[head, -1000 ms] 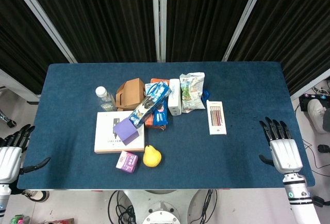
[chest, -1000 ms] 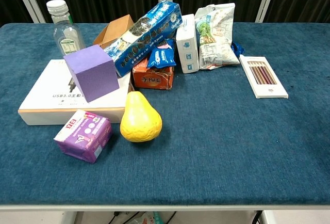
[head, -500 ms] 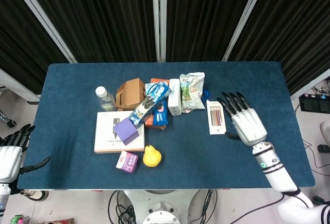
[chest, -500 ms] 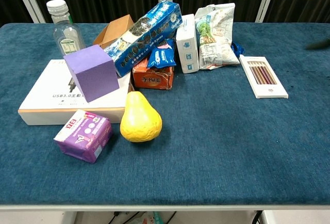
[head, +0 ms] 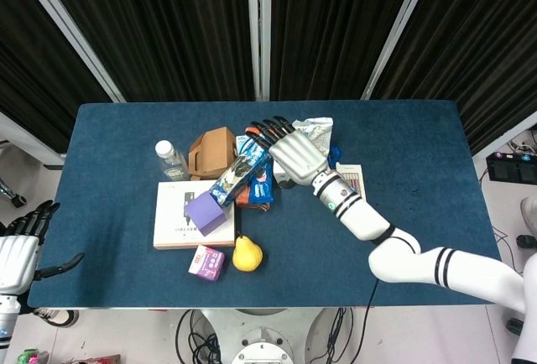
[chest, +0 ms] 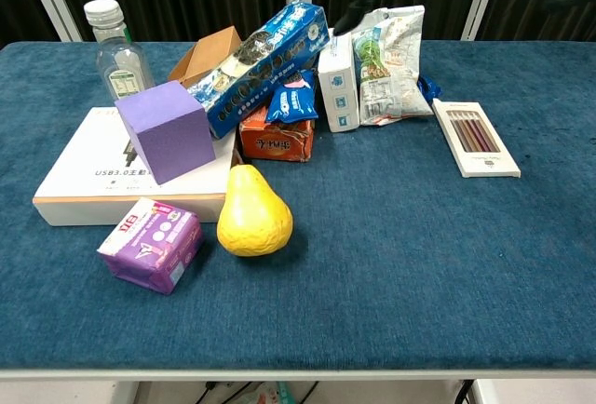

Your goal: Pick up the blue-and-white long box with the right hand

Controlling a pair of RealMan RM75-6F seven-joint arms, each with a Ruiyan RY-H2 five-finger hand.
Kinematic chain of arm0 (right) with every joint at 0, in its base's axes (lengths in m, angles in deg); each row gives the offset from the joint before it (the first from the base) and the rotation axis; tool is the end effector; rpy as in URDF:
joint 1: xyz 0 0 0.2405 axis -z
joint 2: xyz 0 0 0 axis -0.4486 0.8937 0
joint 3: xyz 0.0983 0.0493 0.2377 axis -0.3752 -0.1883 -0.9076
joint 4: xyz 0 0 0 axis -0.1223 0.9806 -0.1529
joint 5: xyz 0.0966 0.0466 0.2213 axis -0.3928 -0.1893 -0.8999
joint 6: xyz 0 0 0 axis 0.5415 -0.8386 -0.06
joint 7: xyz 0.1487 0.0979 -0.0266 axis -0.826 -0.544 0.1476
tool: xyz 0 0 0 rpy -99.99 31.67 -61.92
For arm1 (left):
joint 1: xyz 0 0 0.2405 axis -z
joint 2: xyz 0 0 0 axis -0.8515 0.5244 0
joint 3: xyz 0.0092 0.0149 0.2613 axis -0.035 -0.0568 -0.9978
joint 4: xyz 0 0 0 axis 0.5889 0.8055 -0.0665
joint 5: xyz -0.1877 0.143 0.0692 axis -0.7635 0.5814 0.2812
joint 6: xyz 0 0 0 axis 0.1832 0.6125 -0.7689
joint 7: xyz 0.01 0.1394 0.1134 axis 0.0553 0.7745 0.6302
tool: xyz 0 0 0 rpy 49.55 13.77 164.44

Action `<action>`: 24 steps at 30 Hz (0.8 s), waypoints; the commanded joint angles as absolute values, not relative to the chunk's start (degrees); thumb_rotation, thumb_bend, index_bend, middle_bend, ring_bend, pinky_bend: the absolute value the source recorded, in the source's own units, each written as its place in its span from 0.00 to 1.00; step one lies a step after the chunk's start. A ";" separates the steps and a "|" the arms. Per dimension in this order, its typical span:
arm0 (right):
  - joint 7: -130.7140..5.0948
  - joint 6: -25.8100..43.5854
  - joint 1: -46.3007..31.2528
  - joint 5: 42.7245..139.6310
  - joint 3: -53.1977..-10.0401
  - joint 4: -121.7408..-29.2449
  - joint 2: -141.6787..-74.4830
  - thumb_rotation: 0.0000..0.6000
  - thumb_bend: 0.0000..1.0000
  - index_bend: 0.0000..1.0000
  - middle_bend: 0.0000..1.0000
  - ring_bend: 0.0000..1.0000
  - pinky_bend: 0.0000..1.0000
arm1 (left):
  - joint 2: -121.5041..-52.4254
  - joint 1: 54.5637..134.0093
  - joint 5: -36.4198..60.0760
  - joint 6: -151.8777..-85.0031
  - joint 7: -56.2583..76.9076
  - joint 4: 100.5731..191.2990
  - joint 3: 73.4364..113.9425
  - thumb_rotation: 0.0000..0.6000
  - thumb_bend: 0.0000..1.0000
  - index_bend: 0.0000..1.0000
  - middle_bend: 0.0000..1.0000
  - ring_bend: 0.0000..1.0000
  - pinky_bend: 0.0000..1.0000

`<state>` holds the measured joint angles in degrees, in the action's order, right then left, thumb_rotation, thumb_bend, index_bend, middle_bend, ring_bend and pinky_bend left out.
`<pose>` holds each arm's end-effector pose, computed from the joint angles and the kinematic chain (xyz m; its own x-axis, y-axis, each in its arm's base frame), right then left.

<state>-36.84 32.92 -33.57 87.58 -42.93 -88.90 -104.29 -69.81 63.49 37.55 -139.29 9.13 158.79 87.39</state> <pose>0.0089 -0.4526 -0.0109 0.5561 -0.1162 0.8229 -0.6887 -0.6186 0.3781 -0.3521 0.2199 0.1280 0.4646 0.0096 0.8855 0.8854 -0.0204 -0.4643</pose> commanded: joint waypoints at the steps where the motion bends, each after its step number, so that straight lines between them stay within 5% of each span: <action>1: -32.07 37.16 -39.63 82.48 -42.08 -84.19 -107.54 1.00 0.00 0.00 0.00 0.00 0.00 | -69.90 63.40 37.31 -139.22 8.92 158.62 87.37 0.33 0.10 0.08 0.07 0.14 0.24; 12: -24.10 37.75 -50.06 68.87 -35.00 -77.36 -113.15 1.00 0.00 0.00 0.00 0.00 0.00 | -69.43 62.51 36.98 -140.00 7.17 157.51 87.12 0.33 0.10 0.08 0.07 0.14 0.24; 24: -25.08 34.77 -51.84 67.75 -33.17 -69.38 -119.86 1.00 0.00 0.00 0.03 0.00 0.00 | -69.80 61.21 36.36 -141.06 5.01 155.45 86.99 0.33 0.10 0.08 0.07 0.14 0.24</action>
